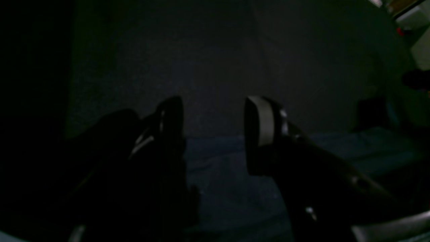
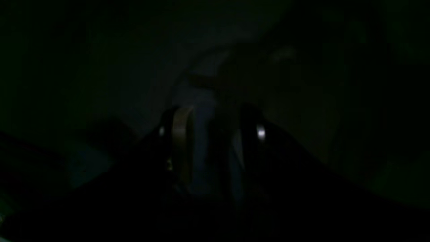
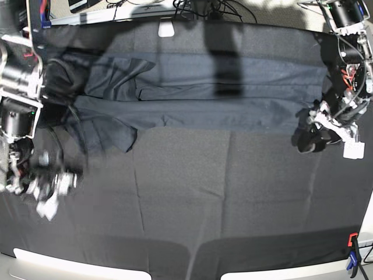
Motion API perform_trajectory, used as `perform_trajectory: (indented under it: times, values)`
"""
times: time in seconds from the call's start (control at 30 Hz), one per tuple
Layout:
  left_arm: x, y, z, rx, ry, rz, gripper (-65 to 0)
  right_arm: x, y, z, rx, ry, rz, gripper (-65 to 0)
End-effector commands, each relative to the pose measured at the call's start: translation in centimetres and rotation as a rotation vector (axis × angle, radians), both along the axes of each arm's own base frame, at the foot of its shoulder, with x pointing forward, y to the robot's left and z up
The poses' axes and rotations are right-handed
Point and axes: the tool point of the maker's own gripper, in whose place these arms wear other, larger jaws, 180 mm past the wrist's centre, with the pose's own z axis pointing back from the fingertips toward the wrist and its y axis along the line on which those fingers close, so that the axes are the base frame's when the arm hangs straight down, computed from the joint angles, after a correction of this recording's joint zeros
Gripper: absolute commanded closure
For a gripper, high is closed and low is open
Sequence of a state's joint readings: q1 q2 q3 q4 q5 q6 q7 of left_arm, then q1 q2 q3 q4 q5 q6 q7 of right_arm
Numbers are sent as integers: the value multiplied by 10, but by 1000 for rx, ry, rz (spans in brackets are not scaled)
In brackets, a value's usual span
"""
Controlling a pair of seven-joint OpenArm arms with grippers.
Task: Layout the t-shirt on the table in an organized manner, then fold the t-shirt properly
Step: 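Release the right gripper and move it to the bunched shirt end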
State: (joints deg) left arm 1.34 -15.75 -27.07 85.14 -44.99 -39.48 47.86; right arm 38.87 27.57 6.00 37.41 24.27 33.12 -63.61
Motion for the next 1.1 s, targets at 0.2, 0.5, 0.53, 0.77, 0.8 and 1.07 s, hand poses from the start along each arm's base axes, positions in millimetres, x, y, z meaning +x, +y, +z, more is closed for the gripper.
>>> perform_trajectory:
  times: [0.2, 0.5, 0.53, 0.77, 0.8, 1.07]
  values:
    - [9, 4, 21, -4, -74, 5, -276, 4, -2, 1, -50, 10, 42, -221]
    - [10, 4, 22, -6, -79, 8, -276, 4, 5, -3, -39, 6, 58, -221]
    - [10, 5, 22, -7, -82, 9, -276, 3, 7, -6, -35, 4, 59, -221]
    - [10, 5, 23, -8, -86, 11, -276, -13, 14, -30, -14, 15, 54, -221]
    - [10, 5, 23, -8, -86, 11, -276, -15, 15, -33, -10, 20, 57, -221]
    - [10, 5, 23, -8, -86, 11, -275, -23, 40, -29, 116, 18, 139, -146]
